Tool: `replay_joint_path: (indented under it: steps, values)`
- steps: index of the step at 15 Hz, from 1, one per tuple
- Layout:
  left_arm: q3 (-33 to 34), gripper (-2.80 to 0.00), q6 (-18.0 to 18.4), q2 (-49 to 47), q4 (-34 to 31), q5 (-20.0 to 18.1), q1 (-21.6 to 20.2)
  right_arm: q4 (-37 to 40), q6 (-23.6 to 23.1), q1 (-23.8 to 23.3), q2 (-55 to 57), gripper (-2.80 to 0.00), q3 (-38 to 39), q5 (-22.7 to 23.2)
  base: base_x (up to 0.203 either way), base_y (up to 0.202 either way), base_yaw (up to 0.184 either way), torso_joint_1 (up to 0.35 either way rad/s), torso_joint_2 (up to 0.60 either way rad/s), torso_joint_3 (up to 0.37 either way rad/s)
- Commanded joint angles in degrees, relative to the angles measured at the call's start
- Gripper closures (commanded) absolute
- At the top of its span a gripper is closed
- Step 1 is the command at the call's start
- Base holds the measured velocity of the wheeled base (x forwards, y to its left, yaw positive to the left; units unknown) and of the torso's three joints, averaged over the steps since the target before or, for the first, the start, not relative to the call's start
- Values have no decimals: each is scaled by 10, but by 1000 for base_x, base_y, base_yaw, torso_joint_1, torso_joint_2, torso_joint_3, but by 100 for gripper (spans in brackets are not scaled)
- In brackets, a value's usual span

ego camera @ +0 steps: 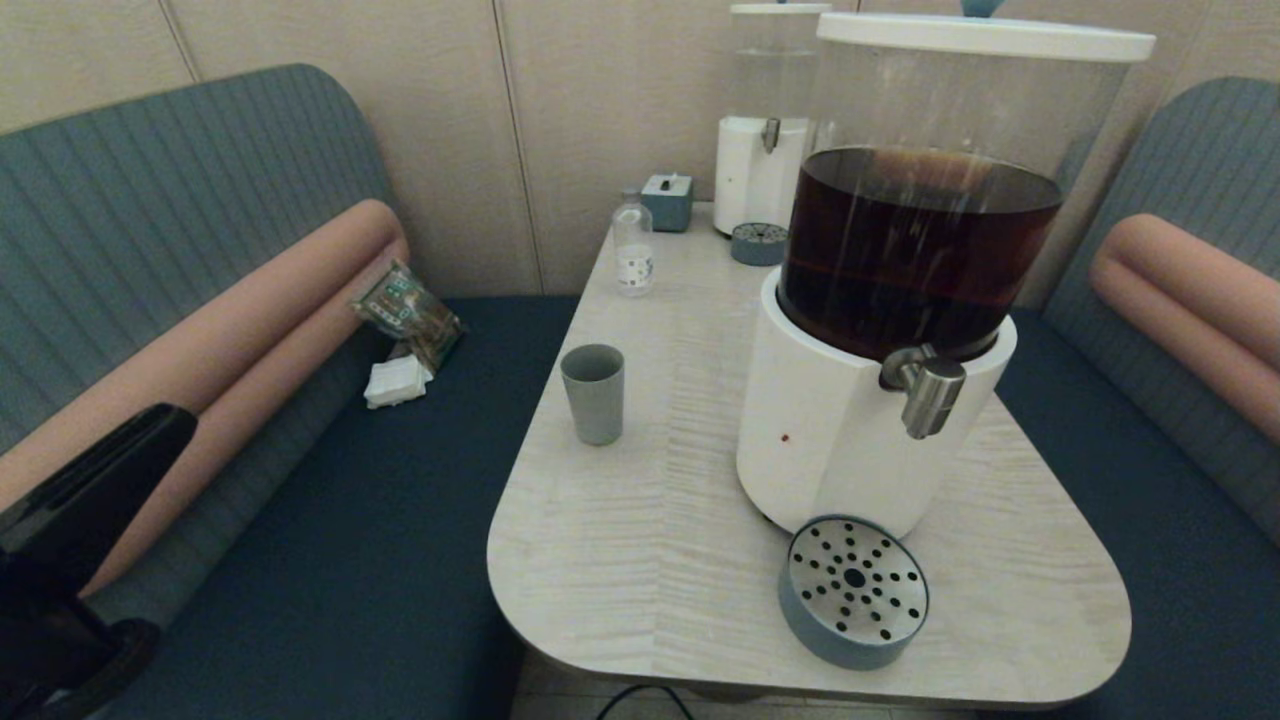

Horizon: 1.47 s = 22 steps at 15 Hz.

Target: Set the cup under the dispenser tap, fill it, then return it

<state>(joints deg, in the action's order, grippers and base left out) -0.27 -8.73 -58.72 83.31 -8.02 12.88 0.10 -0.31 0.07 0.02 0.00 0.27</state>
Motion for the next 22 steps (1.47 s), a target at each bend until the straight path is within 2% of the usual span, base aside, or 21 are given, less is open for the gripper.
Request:
replay_joint_path:
  steps: [1,4,6,9,18,22]
  values:
    - [3,0,0,39,-11,-11,-23,0,0,0,1,0,0,0,0,0,0,0,0,0]
    - [-6,0,7,99,-51,-45,-65,0,0,0,1,0,0,0,0,0,0,0,0,0]
    - [-16,0,8,161,-107,-57,-86,0,0,0,1,0,0,0,0,0,0,0,0,0]
    - [-29,0,8,240,-204,-64,-107,0,0,0,1,0,0,0,0,0,0,0,0,0]
    - [-26,0,14,430,-385,-84,-140,0,0,0,0,0,0,1,0,0,0,0,0,0]
    - [1,0,44,443,-383,-81,-147,1,0,0,1,0,0,1,0,0,0,0,0,0]
